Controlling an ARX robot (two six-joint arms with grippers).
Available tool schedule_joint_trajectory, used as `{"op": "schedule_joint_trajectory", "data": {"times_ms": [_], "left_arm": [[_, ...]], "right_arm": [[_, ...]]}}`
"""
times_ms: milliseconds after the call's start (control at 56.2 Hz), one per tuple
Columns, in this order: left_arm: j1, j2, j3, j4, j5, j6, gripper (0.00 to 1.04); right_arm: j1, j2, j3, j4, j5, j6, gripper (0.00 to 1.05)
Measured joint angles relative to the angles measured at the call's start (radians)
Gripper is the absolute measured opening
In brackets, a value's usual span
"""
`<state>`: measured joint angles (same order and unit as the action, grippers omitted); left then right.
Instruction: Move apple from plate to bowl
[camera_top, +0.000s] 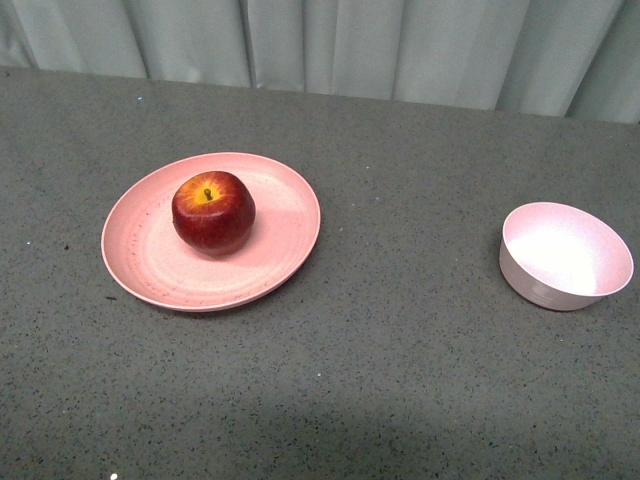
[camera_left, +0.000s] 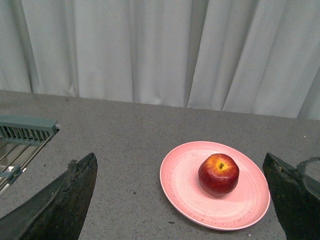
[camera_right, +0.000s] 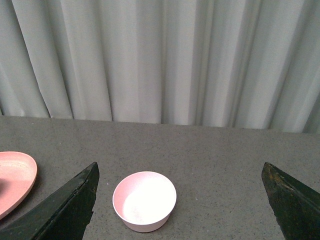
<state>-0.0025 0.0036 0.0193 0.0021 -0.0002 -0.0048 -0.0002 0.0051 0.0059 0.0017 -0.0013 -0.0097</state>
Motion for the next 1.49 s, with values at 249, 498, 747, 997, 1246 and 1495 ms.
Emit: {"op": "schedule_joint_trajectory", "data": {"times_ms": [249,498,747,997,1246,1495], "left_arm": [[0.0,0.0,0.0,0.0,0.0,0.0,0.98],[0.0,0.0,0.0,0.0,0.0,0.0,0.98],[0.0,0.0,0.0,0.0,0.0,0.0,0.98],[0.0,0.0,0.0,0.0,0.0,0.0,0.98],[0.0,0.0,0.0,0.0,0.0,0.0,0.98],[0.0,0.0,0.0,0.0,0.0,0.0,0.98]], "right_arm": [[0.0,0.0,0.0,0.0,0.0,0.0,0.95],[0.0,0.0,0.0,0.0,0.0,0.0,0.95],[0.019,0.014,0.011,-0.037,0.069,-0.016,0.95],[0.096,0.425,0.087,0.057,0.211,-0.101,0.95],[0.097,1.026,0.29,0.307,0.09,-0.154,0.95],[0.14,1.494,0.543,0.26,0.053,-0.171,0.95]]}}
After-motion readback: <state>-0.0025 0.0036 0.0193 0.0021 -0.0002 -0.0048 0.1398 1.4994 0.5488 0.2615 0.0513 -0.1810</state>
